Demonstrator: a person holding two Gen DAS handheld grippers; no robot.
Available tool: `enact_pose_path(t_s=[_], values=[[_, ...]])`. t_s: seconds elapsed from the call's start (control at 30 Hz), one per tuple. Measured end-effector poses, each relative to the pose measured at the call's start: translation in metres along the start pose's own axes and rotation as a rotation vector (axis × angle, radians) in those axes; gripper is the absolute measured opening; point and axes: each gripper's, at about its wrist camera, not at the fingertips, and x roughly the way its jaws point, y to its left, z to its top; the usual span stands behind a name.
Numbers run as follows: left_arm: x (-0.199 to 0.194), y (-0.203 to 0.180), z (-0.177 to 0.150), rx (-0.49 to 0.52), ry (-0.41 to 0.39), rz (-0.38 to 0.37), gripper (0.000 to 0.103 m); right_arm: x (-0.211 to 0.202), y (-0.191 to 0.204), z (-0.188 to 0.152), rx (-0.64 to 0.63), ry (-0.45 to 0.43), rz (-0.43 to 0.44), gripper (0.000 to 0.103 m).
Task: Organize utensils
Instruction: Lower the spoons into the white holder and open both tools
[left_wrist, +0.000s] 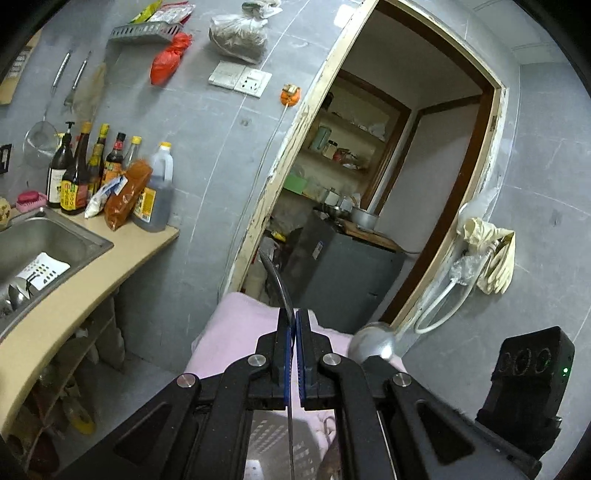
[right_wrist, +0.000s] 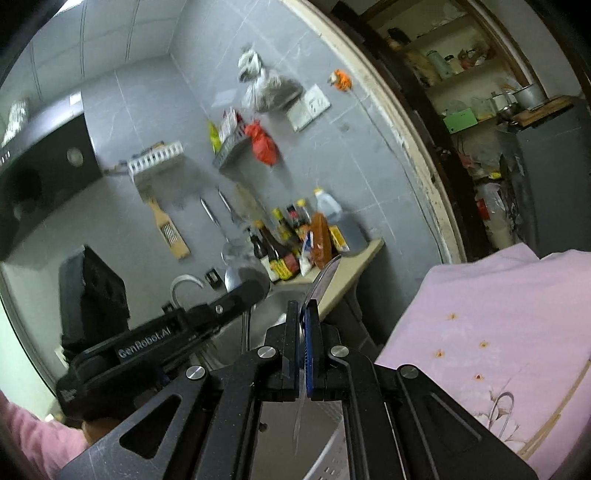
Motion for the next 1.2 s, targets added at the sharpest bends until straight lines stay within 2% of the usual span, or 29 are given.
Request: enact_pose_path(t_s=[0.2, 0.4, 0.63, 0.73, 0.93, 1.2], values=[[-0.006, 0.007, -0.013, 0.033, 0.023, 0.011, 0.003, 0.002, -0.004, -0.022, -0.029, 0.082, -0.038, 0.003], [-0.015, 0.003, -0.021, 0.089, 0.036, 0.009, 0.003, -0.009, 0.002, -0.026, -0.082, 0.114, -0.050, 0.003], [-0.032, -0.001, -0.030, 0.137, 0.006, 0.020, 0.003, -0.019, 0.019, -0.030, -0.179, 0.156, -0.055, 0.003], [-0.038, -0.006, -0.030, 0.167, -0.026, 0.029, 0.003, -0.026, 0.026, -0.032, -0.216, 0.157, -0.067, 0.003], [-0.032, -0.011, -0.030, 0.182, -0.031, 0.029, 0.003, -0.028, 0.031, -0.031, -0.244, 0.144, -0.100, 0.003], [-0.037, -0.012, -0.042, 0.191, 0.032, 0.051, 0.003, -0.032, 0.031, -0.035, -0.218, 0.172, -0.112, 0.003]])
